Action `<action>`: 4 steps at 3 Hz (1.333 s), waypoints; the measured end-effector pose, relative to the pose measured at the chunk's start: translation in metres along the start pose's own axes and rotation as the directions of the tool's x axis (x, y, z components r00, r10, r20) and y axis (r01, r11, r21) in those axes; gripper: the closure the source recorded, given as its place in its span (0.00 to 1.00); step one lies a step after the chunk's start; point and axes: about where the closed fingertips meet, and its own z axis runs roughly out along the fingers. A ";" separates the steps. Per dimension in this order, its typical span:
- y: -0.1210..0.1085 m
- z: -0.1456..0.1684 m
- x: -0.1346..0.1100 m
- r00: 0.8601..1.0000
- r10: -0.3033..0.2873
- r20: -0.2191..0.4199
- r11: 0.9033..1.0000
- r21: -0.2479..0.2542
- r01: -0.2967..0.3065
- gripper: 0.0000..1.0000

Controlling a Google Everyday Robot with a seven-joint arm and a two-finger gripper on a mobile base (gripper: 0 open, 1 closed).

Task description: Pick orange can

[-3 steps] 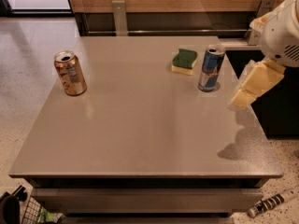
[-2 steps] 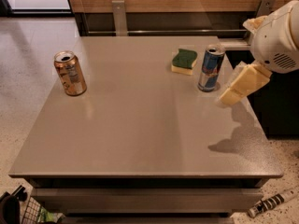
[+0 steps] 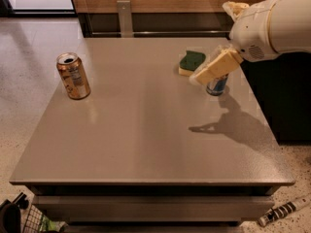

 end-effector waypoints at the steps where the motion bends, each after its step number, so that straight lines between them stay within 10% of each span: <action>1: -0.003 0.026 -0.015 0.993 0.035 0.111 0.999 -0.034 -0.031 0.00; 4: 0.037 0.080 -0.029 0.976 0.093 0.197 0.992 -0.098 -0.074 0.00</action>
Offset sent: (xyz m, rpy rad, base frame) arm 0.0153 0.0187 0.0001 0.0825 -0.0113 0.0472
